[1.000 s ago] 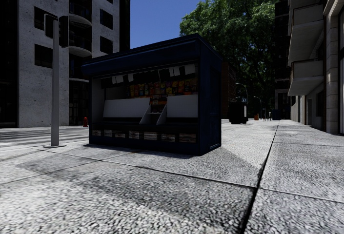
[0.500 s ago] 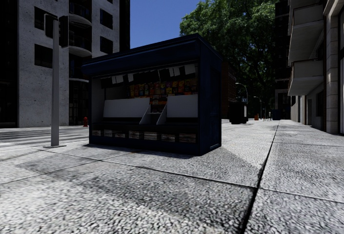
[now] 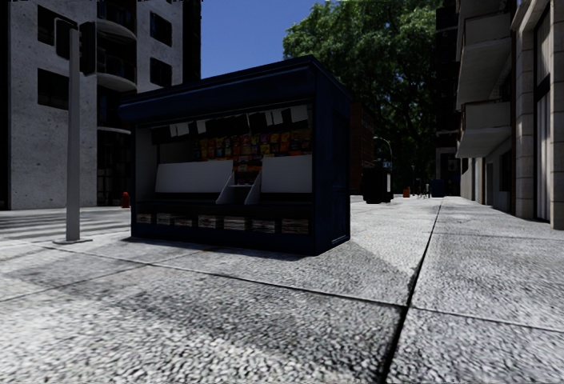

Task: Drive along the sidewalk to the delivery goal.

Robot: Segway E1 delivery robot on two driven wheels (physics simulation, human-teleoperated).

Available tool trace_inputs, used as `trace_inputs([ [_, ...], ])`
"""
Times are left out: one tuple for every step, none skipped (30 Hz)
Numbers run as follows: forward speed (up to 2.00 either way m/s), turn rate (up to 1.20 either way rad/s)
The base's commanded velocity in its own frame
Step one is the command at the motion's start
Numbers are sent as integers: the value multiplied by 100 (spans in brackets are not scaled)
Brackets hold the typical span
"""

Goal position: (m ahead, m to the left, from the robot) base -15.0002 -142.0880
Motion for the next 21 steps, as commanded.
trace_inputs([
  [0,-120],
  [0,-120],
  [0,-120],
  [0,-120],
  [0,-120],
  [0,-120],
  [0,-120],
  [0,-120],
  [0,-120],
  [0,-120],
  [0,-120],
  [0,-120],
  [0,-120],
  [0,-120],
  [0,-120],
  [0,-120],
  [0,-120],
  [0,-120],
  [0,-120],
  [0,-120],
  [0,-120],
])
